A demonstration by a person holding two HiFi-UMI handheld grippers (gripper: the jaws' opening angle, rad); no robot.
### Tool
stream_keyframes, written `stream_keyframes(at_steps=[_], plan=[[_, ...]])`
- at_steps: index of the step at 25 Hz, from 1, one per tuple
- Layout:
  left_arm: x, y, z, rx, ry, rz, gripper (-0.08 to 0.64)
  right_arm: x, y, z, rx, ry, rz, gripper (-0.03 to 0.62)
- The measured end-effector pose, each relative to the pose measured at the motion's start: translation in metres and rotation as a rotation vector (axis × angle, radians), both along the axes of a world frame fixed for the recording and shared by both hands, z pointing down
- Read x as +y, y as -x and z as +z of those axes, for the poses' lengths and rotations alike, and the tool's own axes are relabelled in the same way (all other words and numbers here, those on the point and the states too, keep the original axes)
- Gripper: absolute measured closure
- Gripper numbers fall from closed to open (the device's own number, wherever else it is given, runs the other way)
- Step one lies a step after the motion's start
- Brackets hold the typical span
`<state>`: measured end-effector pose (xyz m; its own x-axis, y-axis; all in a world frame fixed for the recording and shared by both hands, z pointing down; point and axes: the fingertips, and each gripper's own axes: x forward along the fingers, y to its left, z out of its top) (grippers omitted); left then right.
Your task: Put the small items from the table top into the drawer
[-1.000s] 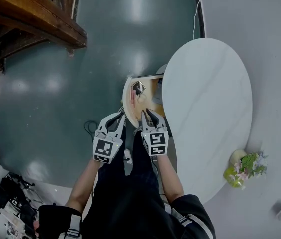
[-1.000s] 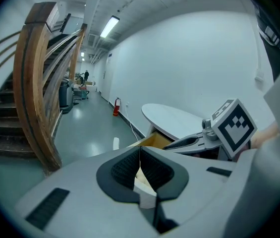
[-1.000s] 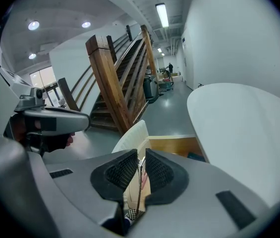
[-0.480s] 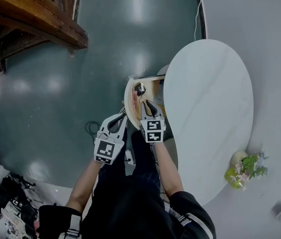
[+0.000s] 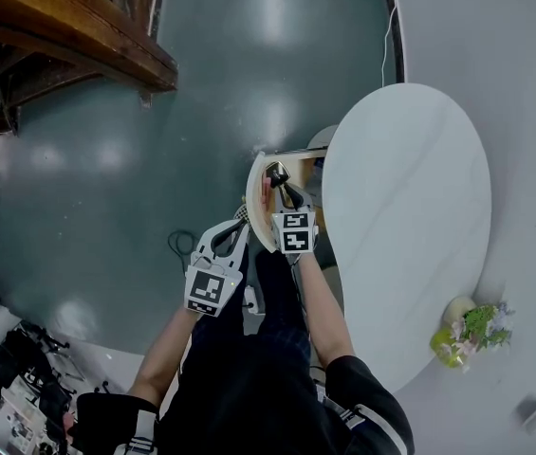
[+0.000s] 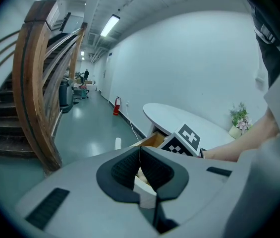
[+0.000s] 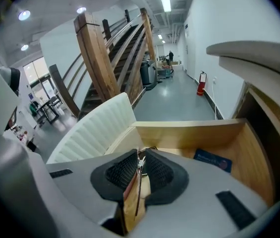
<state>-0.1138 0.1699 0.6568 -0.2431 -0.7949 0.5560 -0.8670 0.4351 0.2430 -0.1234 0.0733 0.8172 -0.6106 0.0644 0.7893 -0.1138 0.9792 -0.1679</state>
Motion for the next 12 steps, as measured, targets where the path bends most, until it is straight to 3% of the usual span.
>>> stream_keyframes(at_steps=[12], plan=[[0.01, 0.016, 0.007, 0.004, 0.017, -0.02, 0.54, -0.001, 0.008, 0.038, 0.077, 0.0, -0.017, 0.52]])
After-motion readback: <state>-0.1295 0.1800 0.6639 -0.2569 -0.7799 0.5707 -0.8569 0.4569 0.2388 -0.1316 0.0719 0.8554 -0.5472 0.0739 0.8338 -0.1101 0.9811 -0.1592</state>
